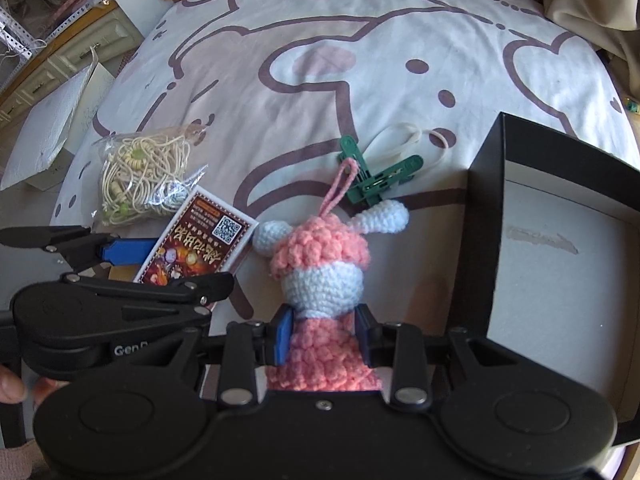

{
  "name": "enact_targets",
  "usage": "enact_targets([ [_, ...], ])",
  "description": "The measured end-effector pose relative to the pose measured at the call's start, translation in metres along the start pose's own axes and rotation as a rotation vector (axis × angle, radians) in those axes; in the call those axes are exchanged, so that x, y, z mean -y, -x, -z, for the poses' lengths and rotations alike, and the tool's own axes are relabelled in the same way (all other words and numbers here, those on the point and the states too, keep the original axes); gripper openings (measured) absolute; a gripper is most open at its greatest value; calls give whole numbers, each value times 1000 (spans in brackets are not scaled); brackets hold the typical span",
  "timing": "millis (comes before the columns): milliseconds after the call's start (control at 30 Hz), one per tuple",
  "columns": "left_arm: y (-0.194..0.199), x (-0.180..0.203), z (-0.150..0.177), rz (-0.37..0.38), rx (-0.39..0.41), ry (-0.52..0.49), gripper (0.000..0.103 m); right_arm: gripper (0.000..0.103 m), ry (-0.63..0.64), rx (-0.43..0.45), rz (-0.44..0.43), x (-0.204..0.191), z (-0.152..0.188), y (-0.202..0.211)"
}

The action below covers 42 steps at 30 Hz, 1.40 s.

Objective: Organize objects
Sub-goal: 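Grasp the red printed card pack with the left gripper, then lift the card pack with the left gripper while the right gripper carries the bunny toward the black box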

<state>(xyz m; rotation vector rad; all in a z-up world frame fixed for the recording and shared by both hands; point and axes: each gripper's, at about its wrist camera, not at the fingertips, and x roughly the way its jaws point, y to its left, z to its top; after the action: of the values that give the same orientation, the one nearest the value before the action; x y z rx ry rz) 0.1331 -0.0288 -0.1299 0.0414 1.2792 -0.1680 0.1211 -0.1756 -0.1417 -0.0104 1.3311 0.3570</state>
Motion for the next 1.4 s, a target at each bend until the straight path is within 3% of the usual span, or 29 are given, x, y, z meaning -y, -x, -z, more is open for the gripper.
enact_targets([
  [467, 0, -2, -3, 25, -16, 8, 61, 33, 11, 13, 6, -2, -1, 3],
  [833, 23, -2, 1, 39, 23, 20, 61, 33, -16, 82, 9, -3, 2, 28],
  [1067, 14, 9, 18, 32, -51, -62, 61, 33, -34, 108, 3, -5, 6, 39],
  [1400, -3, 34, 18, -31, -67, -167, 64, 33, -56, 104, 8, 6, 6, 36],
])
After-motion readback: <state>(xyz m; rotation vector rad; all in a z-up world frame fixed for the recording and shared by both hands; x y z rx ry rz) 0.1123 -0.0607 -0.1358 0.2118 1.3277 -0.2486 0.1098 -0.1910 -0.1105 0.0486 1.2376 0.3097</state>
